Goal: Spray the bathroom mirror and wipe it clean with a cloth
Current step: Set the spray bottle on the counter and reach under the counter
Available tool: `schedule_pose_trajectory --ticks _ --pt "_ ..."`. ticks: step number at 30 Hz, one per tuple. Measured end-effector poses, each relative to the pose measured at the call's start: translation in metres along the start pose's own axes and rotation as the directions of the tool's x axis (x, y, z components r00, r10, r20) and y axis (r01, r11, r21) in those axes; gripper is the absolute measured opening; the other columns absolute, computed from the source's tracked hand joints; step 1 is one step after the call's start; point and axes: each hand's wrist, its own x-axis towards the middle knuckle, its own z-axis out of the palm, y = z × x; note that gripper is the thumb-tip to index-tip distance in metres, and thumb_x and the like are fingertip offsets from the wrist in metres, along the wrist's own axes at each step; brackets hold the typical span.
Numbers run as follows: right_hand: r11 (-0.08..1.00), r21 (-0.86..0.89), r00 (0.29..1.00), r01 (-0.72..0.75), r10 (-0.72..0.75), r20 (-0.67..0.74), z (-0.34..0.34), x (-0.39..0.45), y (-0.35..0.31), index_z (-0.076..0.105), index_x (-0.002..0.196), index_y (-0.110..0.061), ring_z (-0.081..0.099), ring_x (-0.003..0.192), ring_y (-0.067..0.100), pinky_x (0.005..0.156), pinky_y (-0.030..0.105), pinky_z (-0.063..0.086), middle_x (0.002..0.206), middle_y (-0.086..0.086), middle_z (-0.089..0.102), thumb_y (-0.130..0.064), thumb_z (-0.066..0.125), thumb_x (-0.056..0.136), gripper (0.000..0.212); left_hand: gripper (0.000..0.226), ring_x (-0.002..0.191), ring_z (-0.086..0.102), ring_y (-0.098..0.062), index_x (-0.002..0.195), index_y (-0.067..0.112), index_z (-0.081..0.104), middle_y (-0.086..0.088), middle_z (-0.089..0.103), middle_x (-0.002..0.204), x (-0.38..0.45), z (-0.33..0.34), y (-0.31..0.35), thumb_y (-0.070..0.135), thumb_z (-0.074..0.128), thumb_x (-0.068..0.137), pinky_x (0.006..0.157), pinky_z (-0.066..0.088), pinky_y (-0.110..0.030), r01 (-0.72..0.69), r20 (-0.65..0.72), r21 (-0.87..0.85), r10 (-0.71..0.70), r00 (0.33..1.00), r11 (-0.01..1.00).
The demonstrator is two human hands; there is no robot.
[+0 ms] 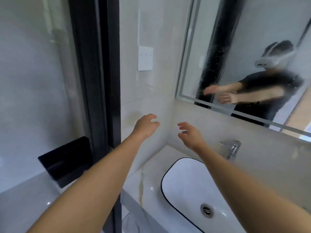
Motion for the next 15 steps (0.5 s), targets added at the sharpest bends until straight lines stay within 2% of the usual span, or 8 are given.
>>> schedule_pose_trajectory --ticks 3,7,11,15 --pt "0.989 -0.123 0.993 0.084 -0.072 0.099 0.022 -0.023 0.008 0.059 0.129 -0.018 0.062 0.109 0.024 0.099 0.033 0.047 0.123 0.004 0.066 -0.008 0.058 0.088 0.042 0.049 0.131 0.048 -0.021 0.141 0.023 0.052 -0.002 0.049 0.147 -0.045 -0.006 -0.029 0.021 0.062 0.093 0.102 0.042 -0.028 0.069 -0.076 0.071 -0.063 0.995 0.995" --pt "0.961 -0.180 0.966 0.208 -0.173 0.190 0.051 -0.063 0.020 0.061 0.126 -0.016 0.063 0.108 0.025 0.095 0.033 0.048 0.121 0.005 0.068 -0.009 0.057 0.087 0.040 0.052 0.130 0.048 -0.024 0.145 0.022 0.048 -0.005 0.045 0.148 -0.110 -0.002 -0.060 0.019 0.060 0.094 0.104 0.043 -0.032 0.151 -0.161 0.189 -0.121 0.980 0.970" --pt "0.961 -0.146 0.945 0.236 -0.192 0.265 0.079 -0.110 0.026 0.063 0.122 -0.014 0.062 0.110 0.026 0.090 0.032 0.046 0.116 0.004 0.069 -0.021 0.055 0.093 0.031 0.053 0.133 0.047 -0.026 0.147 0.018 0.045 -0.007 0.045 0.150 -0.169 0.002 -0.080 0.021 0.058 0.096 0.108 0.042 -0.036 0.234 -0.209 0.207 -0.190 0.959 0.950" --pt "0.962 -0.107 0.921 0.250 -0.203 0.332 0.113 -0.148 0.027 0.064 0.121 -0.014 0.063 0.108 0.025 0.088 0.030 0.045 0.116 0.004 0.070 -0.025 0.055 0.095 0.030 0.050 0.129 0.049 -0.027 0.145 0.018 0.047 -0.009 0.049 0.144 -0.212 0.009 -0.104 0.023 0.057 0.097 0.101 0.043 -0.032 0.296 -0.235 0.234 -0.242 0.941 0.926"
